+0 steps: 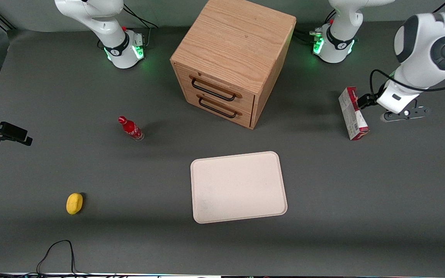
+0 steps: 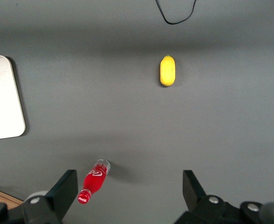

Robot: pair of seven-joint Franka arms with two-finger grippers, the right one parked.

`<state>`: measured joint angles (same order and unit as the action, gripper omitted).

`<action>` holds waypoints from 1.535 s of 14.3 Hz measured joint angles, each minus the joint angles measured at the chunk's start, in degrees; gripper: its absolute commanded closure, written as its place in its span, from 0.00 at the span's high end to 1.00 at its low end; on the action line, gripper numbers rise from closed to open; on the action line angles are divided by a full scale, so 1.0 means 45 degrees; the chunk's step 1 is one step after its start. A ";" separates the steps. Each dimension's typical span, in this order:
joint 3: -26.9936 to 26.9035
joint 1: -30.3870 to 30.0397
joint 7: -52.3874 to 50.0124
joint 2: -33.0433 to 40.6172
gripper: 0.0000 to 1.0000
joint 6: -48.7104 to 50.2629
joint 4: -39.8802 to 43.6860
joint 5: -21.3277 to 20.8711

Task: Place red cookie box on tray
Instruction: 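Lower the left gripper over the cookie box and close on it, then lift the cookie box and carry it toward the white tray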

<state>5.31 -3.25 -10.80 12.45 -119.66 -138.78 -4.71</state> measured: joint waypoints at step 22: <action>-0.0773 0.0310 -0.0064 -0.1751 0.00 -0.3077 -0.1815 0.0021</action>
<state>1.83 -1.85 -11.09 4.57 -133.51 -146.95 -4.61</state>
